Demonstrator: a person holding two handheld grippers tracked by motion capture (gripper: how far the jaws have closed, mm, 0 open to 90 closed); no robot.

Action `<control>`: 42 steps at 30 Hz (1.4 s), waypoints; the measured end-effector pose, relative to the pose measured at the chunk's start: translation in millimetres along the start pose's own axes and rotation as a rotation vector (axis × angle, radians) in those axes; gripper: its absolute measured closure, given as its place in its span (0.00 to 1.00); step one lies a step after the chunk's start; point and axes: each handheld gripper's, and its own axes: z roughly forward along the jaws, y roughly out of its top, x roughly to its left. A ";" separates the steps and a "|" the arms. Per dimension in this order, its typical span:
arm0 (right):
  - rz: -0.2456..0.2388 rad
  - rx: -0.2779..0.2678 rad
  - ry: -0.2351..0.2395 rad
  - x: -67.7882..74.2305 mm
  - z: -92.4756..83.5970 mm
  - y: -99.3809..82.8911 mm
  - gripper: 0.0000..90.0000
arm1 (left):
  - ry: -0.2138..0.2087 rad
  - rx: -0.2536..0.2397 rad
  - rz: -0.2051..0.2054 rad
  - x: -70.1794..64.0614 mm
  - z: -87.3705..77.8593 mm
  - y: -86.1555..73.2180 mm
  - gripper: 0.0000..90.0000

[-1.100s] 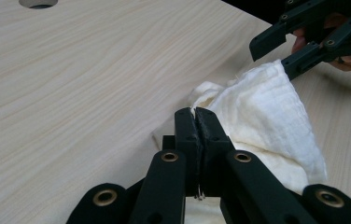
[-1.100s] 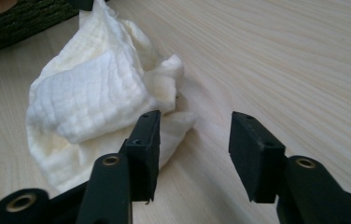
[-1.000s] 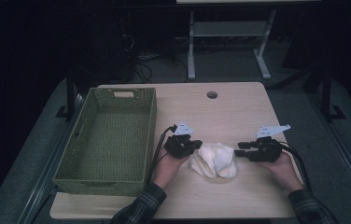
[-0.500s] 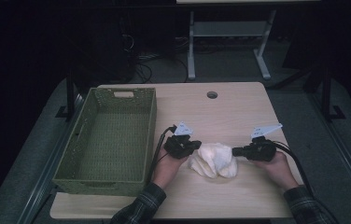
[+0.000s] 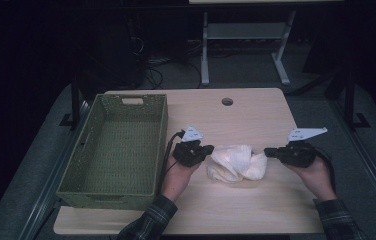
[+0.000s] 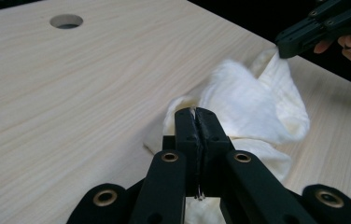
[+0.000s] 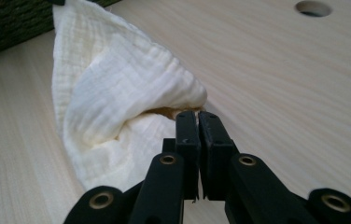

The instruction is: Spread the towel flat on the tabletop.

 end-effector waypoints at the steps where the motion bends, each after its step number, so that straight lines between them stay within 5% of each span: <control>1: 0.001 -0.012 -0.009 -1.7 -3.8 0.2 0.96 | 0.007 -0.001 -0.003 -0.1 -1.5 1.3 0.98; 14: 0.027 -0.110 -0.135 -13.6 -52.8 -0.3 0.98 | 0.061 -0.066 -0.014 1.3 -19.8 13.3 0.98; 17: 0.042 -0.106 -0.135 -16.5 -57.0 -2.1 0.98 | 0.054 -0.035 -0.002 -2.2 -15.4 11.3 0.98; 25: 0.059 0.013 -0.110 -20.7 -32.4 -19.8 0.94 | 0.017 0.046 0.009 -7.7 2.1 -2.5 0.98; 32: 0.044 -0.012 -0.077 -16.7 -26.2 -3.8 0.79 | 0.002 0.078 0.006 -7.0 9.6 -9.5 0.98; 42: 0.006 0.046 0.045 -14.6 55.5 32.4 0.80 | -0.014 0.094 0.014 -6.9 13.5 -13.2 0.98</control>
